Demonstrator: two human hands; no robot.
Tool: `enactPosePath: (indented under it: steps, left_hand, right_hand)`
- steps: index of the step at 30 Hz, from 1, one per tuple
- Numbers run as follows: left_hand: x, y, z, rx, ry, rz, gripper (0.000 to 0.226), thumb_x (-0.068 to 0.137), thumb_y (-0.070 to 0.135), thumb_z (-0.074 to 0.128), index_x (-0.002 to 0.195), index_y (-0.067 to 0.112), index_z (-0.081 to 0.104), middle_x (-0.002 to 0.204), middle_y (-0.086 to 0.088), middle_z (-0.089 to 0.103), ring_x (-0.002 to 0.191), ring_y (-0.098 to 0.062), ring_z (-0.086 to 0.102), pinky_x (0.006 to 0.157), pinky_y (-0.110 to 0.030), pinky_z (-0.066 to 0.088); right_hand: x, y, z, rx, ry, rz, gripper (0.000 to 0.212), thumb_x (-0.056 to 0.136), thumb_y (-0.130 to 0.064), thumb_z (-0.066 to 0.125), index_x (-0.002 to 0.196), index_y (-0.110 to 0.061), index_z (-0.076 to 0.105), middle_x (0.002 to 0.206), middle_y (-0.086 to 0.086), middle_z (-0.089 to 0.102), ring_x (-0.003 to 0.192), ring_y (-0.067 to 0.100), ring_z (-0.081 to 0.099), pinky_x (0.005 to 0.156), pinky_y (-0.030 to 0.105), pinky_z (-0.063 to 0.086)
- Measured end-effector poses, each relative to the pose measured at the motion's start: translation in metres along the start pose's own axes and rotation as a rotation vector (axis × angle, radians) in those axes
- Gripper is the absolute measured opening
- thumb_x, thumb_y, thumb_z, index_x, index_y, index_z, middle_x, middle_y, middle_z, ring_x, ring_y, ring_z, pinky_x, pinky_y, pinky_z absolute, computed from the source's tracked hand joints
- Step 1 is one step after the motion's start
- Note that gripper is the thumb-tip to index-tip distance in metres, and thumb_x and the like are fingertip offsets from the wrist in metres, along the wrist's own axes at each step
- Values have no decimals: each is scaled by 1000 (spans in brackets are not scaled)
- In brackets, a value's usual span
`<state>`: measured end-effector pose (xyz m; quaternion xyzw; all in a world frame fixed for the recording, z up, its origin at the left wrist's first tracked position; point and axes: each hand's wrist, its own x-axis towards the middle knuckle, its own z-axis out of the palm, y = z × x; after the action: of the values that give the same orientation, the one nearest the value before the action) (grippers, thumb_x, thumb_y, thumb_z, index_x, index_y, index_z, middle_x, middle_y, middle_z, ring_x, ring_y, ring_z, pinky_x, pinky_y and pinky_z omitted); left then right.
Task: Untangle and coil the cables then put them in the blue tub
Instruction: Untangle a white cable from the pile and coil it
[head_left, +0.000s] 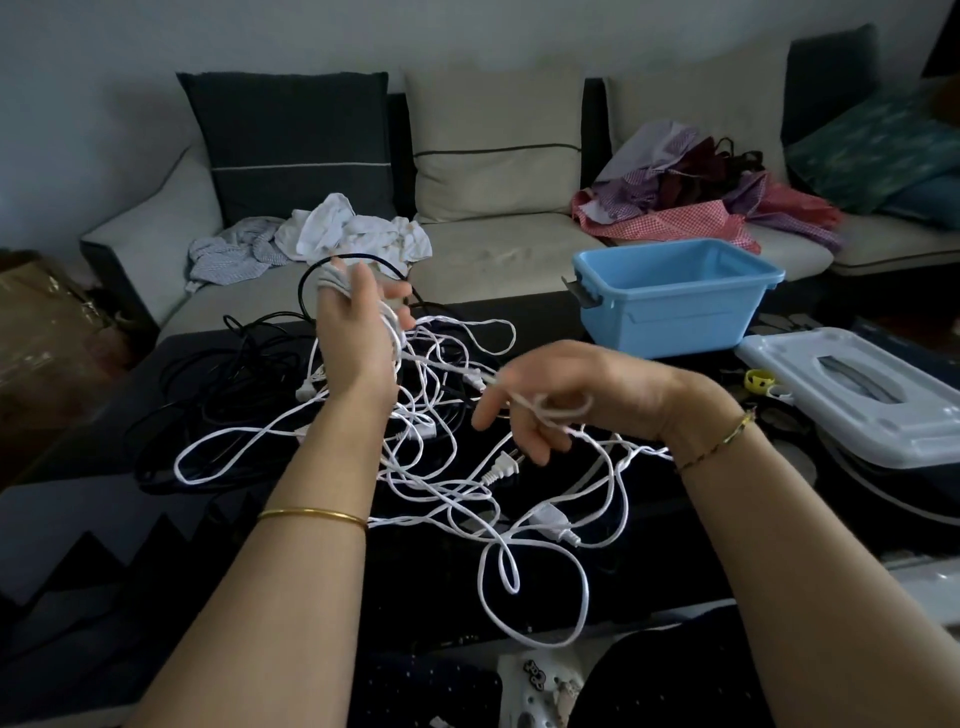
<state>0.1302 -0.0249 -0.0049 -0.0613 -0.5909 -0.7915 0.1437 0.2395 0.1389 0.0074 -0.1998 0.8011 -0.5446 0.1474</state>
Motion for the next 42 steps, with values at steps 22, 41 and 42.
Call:
enactPosePath:
  steps: [22,41,42]
  left_hand:
    - [-34,16,12,141,-1221,-528,44,90,35,50,118,4,62,37,1,34,27,-3,22,34,-15,30]
    - [-9,-6,16,-305,-260,-277,25,104,34,34,100,14,49,90,-4,66,44,-8,49,90,-43,51]
    - [-9,-7,17,-215,-234,-233,24,104,34,35,98,15,48,90,-4,67,43,-7,51,93,-47,50]
  right_hand:
    - [7,51,-45,635,1220,-80,32,102,-21,41,75,-14,57,66,3,64,30,3,23,32,15,19]
    - [10,2,24,-287,176,225,19,94,-3,48,107,6,58,66,16,67,38,14,52,39,23,47]
    - [9,-2,25,-282,157,216,18,93,-2,49,106,7,58,66,17,66,37,14,52,39,23,48]
